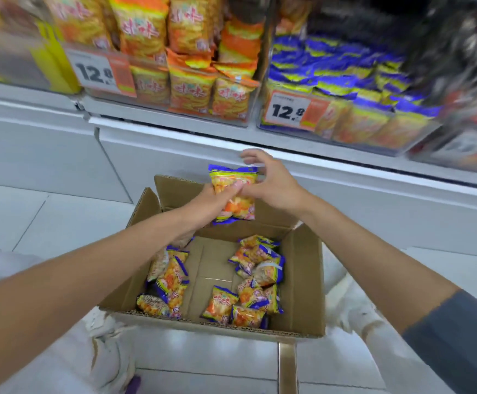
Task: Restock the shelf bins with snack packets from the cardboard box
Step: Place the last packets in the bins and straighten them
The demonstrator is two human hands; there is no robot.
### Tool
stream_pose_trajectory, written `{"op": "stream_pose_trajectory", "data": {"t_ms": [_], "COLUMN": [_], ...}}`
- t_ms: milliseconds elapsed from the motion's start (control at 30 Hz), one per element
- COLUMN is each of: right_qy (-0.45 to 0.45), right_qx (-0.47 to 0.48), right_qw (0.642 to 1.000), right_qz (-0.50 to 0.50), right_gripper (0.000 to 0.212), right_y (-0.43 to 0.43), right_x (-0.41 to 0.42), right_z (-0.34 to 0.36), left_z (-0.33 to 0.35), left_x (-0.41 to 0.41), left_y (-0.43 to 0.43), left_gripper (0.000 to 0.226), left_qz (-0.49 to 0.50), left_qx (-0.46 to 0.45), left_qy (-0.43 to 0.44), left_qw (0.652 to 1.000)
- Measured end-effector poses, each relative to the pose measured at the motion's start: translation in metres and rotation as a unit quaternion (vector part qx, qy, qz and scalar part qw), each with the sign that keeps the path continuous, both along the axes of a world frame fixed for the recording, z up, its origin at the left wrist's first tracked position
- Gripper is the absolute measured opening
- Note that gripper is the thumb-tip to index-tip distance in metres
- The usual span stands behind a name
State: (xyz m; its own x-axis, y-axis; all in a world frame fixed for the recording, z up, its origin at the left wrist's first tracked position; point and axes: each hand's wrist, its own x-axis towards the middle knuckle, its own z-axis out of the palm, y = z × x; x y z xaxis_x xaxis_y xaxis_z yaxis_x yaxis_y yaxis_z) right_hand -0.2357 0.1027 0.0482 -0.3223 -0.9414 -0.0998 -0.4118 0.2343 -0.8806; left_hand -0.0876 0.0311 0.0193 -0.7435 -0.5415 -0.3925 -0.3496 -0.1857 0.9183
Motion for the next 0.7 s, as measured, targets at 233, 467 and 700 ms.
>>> {"op": "stream_pose_trajectory", "data": {"t_ms": [233, 467, 700], "right_qy": [-0.058, -0.117, -0.075], "right_qx": [-0.054, -0.089, -0.136], "right_qw": [0.994, 0.985, 0.968], "right_qz": [-0.073, -0.094, -0.197], "right_gripper": [0.088, 0.076, 0.095], "right_y": [0.013, 0.0, -0.052], "right_x": [-0.027, -0.061, -0.14], "right_z": [0.055, 0.099, 0.122], "left_z": [0.075, 0.145, 0.158], "left_x": [-0.039, -0.086, -0.136], "left_y": [-0.009, -0.031, -0.123], "left_gripper": [0.034, 0.045, 0.066], "left_qz": [-0.036, -0.048, 0.048], "left_qx": [0.003, -0.184, -0.384], "left_qy": [0.064, 0.068, 0.034], "left_qw": [0.997, 0.979, 0.921]}}
